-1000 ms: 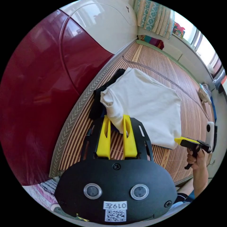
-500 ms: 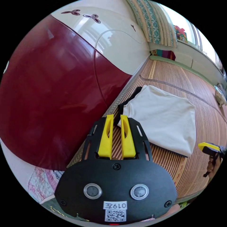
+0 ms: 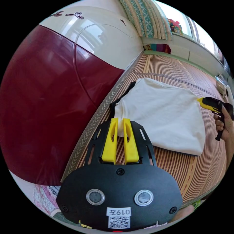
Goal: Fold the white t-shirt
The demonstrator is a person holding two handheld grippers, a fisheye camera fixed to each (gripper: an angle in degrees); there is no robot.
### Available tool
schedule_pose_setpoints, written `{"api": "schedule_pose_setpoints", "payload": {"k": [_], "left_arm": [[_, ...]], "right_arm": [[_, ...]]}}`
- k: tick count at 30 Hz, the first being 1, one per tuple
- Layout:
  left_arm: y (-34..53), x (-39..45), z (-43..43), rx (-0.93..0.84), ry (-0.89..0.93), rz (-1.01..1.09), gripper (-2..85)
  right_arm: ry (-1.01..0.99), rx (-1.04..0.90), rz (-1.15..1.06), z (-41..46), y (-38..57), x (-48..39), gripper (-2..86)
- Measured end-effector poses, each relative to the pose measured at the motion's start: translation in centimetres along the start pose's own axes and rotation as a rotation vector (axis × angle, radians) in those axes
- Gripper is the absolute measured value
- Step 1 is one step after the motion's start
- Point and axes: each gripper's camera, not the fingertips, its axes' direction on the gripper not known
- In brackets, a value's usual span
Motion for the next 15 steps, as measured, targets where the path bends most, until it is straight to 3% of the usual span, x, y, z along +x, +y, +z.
{"api": "schedule_pose_setpoints", "payload": {"k": [4,9,11,15], "left_arm": [[0.3,0.7,1.2,-0.023,-0.041,0.041,1.2],[0.6,1.0,1.6,-0.03,-0.059,0.06,1.1],[0.9,0.6,1.7,-0.031,-0.049,0.052,1.2],[1.0,-0.5,1.6,-0.037,-0.017,0.013,1.2]], "right_arm": [[-0.046,0.023,-0.037,0.1,-0.3,-0.4,-0.2],[0.152,0.055,-0.232,0.4,0.5,-4.0,-0.6],[0.181,-0.013,-0.195,1.9,0.2,-3.5,0.0],[0.029,0.075,-0.083,-0.4,0.5,-1.5,1.4]]}}
